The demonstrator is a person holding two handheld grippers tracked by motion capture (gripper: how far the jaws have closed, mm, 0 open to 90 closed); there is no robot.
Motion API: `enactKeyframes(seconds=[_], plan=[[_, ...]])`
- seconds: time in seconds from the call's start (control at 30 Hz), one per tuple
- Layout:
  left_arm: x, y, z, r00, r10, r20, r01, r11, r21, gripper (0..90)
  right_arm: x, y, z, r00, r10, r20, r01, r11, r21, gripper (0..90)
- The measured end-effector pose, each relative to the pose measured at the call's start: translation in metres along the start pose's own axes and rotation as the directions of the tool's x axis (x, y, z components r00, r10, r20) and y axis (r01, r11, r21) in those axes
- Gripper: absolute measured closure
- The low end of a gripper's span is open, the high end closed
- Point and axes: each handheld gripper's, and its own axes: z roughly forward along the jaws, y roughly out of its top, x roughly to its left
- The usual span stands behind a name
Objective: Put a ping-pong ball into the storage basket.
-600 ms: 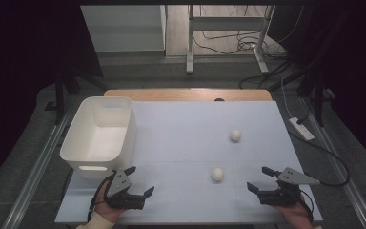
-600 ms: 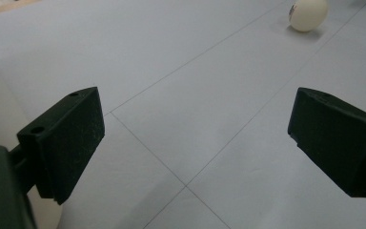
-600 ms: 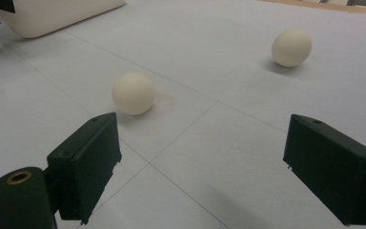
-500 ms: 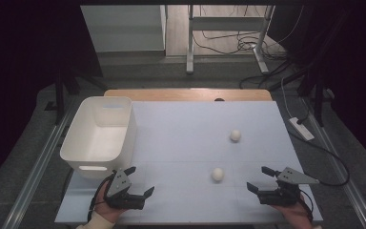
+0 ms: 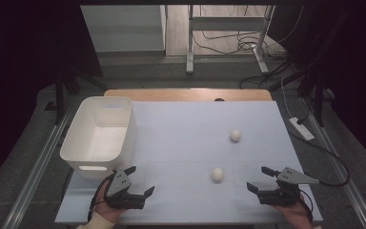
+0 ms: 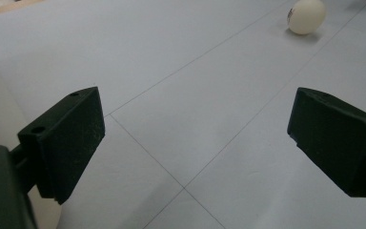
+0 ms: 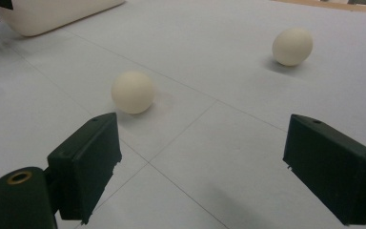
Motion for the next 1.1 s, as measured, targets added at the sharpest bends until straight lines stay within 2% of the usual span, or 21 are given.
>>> enactKeyframes(seconds=[0.5,0.83,1.1], plan=[[-0.002,0.005,0.000,0.9999,-0.008,0.007,0.008,1.0000,-0.004,6.4,0.001,0.000,0.001,1.0000,-0.007,-0.003,0.007,1.000,0.003,12.5],[-0.004,0.010,0.004,0.9998,-0.017,0.011,0.017,0.9998,0.014,6.6,0.001,0.000,0.002,0.9999,-0.014,-0.004,0.014,1.000,0.006,12.6],[-0.007,0.017,0.009,0.9997,-0.010,0.024,0.010,0.9997,0.023,6.6,0.002,0.001,0.002,0.9998,-0.019,-0.005,0.019,1.000,0.011,12.6]])
